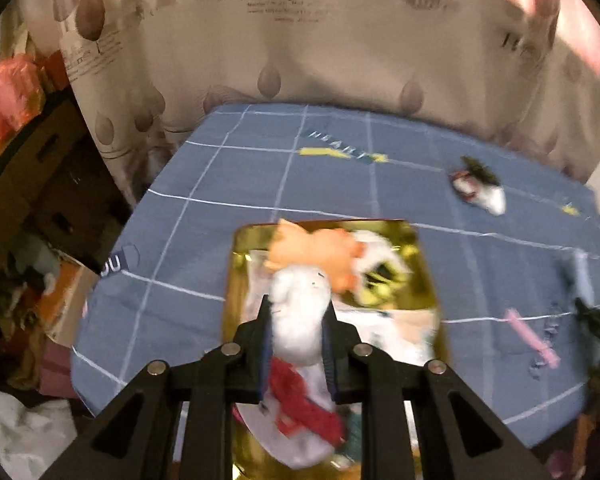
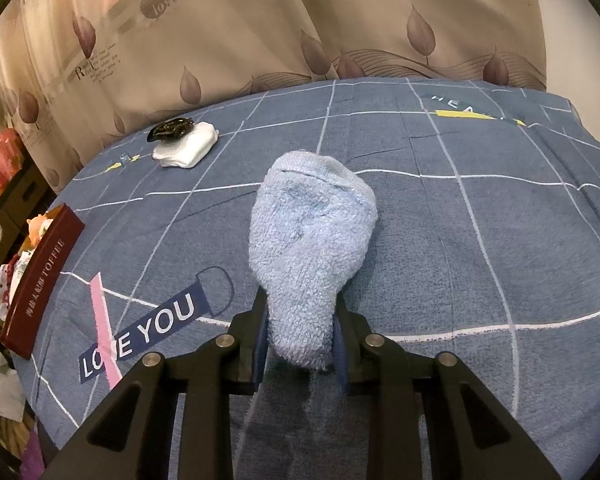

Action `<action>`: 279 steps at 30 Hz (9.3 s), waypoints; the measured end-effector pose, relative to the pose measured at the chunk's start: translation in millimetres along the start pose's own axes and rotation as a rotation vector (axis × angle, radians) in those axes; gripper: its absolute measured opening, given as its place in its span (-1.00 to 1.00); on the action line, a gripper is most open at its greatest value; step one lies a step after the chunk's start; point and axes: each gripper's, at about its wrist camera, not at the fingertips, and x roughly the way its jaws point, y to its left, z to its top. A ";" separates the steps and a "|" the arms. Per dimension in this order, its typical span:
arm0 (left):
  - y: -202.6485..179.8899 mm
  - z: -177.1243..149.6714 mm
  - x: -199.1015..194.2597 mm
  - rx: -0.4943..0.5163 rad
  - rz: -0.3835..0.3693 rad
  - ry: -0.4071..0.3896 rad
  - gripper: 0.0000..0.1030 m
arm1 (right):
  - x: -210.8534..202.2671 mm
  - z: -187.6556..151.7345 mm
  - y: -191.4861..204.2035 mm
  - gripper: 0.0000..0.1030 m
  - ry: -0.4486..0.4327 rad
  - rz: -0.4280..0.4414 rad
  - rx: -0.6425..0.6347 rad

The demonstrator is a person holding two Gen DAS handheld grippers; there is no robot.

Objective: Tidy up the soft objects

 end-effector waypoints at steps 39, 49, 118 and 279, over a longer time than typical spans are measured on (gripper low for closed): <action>-8.4 -96.5 -49.8 -0.084 0.080 -0.167 0.14 | 1.1 1.3 -0.2 -0.50 0.003 -0.006 -0.007; 11.2 -137.4 -62.1 -0.181 0.159 -0.222 0.15 | -12.8 -1.1 9.0 -0.60 0.008 0.011 0.033; 62.1 -143.7 -66.0 -0.388 0.226 -0.208 0.18 | -29.7 -14.5 328.0 0.13 0.011 0.443 -0.278; -172.9 -24.5 109.9 -0.027 -0.349 0.045 -0.56 | 137.3 149.5 138.5 1.00 0.125 0.077 -0.246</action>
